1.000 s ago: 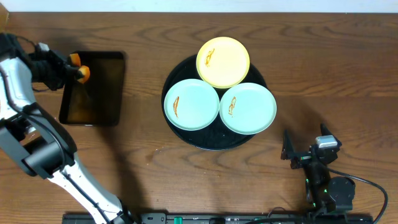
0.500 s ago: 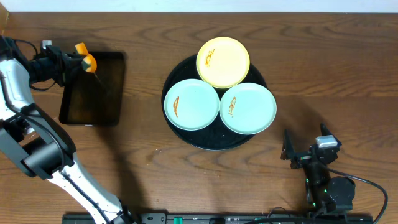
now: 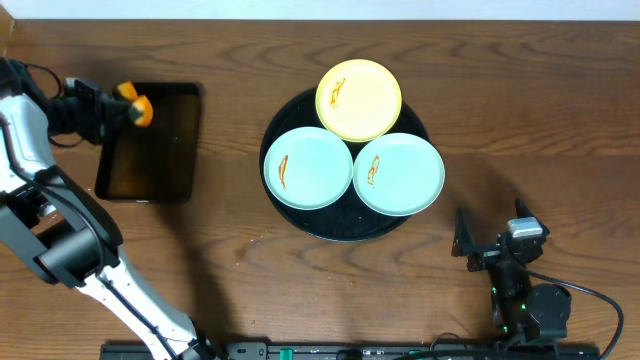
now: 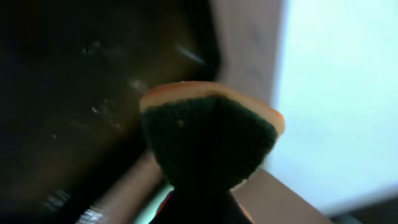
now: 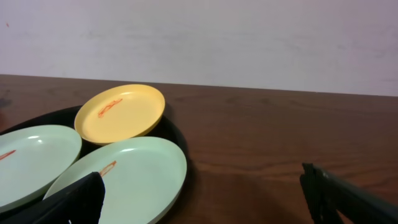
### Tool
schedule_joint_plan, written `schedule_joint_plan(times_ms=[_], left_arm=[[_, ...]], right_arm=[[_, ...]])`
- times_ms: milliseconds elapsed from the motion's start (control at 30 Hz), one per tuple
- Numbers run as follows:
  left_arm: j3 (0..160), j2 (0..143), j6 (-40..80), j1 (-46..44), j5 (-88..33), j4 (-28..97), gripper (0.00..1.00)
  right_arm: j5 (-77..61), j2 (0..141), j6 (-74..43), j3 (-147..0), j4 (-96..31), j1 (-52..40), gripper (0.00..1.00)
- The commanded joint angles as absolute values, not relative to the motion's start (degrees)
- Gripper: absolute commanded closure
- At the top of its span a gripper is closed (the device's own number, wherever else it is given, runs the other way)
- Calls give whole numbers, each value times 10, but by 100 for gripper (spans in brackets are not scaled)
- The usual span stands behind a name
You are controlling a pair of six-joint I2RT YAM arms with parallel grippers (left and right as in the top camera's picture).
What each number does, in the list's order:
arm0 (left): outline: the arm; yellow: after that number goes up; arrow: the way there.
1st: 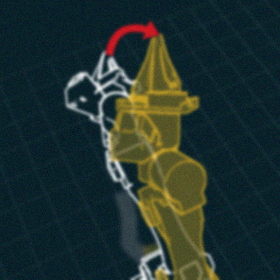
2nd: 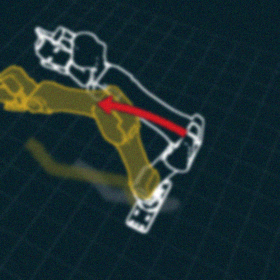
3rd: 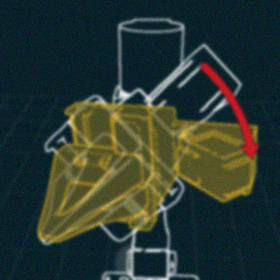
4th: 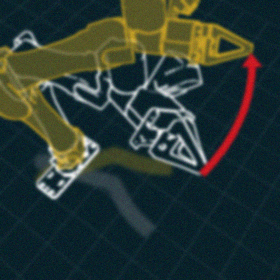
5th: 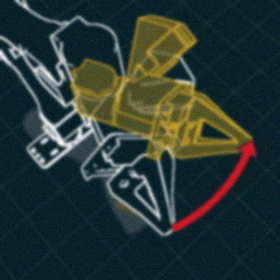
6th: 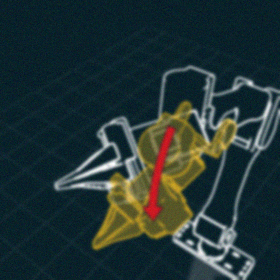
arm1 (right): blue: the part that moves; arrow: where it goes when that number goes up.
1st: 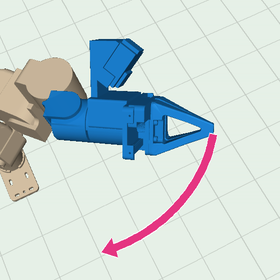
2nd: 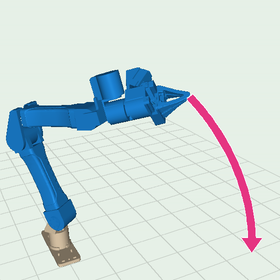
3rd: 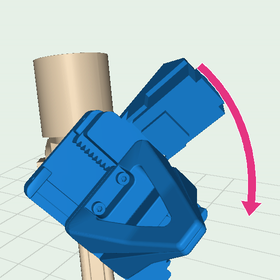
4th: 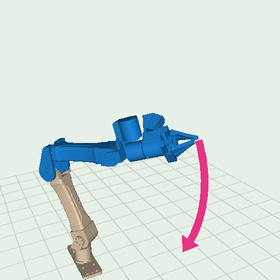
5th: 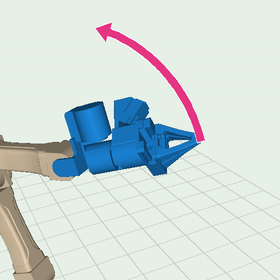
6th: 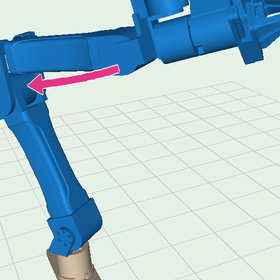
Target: Clean dirty plates on tray and stack at the side
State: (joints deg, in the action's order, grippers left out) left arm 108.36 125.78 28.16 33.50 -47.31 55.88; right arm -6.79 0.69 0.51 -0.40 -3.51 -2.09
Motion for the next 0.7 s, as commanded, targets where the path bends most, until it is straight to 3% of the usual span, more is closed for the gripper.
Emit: schedule_joint_plan(times_ms=[0,367,567,667], left_arm=[[1061,1256,236,328,-340,552,93],[1067,1254,259,328,-650,537,93],[1068,1245,292,328,-641,522,93],[1068,1245,270,328,-523,524,92]], right_arm=[[-67,4,9,-3,-37,-15,1],[-67,4,9,-3,-37,-15,1],[-67,4,9,-3,-37,-15,1],[-67,4,9,-3,-37,-15,1]])
